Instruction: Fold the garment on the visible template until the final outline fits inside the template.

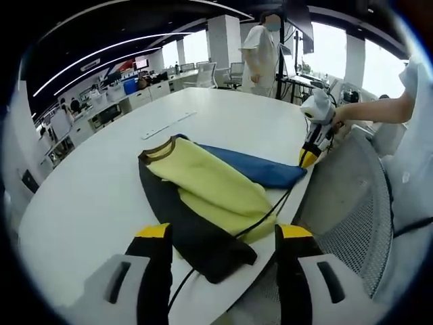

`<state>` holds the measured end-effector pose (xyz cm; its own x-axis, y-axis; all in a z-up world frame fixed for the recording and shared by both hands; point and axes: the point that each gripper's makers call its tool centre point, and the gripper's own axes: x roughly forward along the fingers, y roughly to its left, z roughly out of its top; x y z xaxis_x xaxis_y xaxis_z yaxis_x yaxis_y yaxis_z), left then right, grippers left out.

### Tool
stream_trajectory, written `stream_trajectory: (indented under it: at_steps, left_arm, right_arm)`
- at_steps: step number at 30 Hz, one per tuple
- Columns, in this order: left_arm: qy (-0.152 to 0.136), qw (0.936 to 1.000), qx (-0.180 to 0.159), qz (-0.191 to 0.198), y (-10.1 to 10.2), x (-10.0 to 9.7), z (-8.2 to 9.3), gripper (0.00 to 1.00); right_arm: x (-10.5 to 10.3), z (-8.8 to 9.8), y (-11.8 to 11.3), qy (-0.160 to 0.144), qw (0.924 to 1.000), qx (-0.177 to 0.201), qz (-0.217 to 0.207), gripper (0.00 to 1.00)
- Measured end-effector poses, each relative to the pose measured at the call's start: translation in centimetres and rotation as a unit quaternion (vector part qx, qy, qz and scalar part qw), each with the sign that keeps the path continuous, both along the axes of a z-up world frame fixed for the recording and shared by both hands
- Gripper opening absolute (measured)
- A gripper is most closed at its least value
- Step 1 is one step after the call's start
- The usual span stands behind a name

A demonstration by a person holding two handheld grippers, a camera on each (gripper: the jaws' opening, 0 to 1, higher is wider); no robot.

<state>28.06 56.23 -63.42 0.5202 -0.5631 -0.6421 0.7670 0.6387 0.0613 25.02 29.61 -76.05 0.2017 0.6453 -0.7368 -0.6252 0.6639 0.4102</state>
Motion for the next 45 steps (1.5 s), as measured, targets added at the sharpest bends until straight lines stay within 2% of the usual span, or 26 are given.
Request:
stream_trajectory:
  at_steps: [4, 11, 17, 31, 36, 45]
  left_arm:
    - [0.000, 1.0000, 0.001, 0.001, 0.0, -0.1, 0.0, 0.58]
    - [-0.001, 1.0000, 0.001, 0.005, 0.3, -0.1, 0.0, 0.58]
    - [0.002, 1.0000, 0.001, 0.003, 0.1, -0.3, -0.1, 0.58]
    - [0.000, 1.0000, 0.007, 0.004, 0.3, -0.1, 0.0, 0.60]
    - [0.001, 1.0000, 0.005, 0.006, 0.3, 0.0, 0.0, 0.60]
    - [-0.002, 0.9999, 0.003, 0.013, 0.5, 0.2, 0.1, 0.60]
  right_arm:
    - [-0.1, -0.2, 0.1, -0.001, 1.0000, 0.004, -0.005, 0.09]
    - [-1.0, -0.2, 0.5, 0.014, 0.9997, 0.020, -0.005, 0.10]
    - [-1.3, -0.5, 0.8, 0.012, 0.9998, 0.015, 0.000, 0.03]
    - [-0.1, 0.6, 0.0, -0.006, 0.9999, 0.005, 0.011, 0.02]
    - [0.7, 1.4, -0.6, -0.017, 0.9998, 0.001, 0.002, 0.02]
    - [1.7, 2.1, -2.1, -0.030, 0.9992, -0.025, 0.003, 0.02]
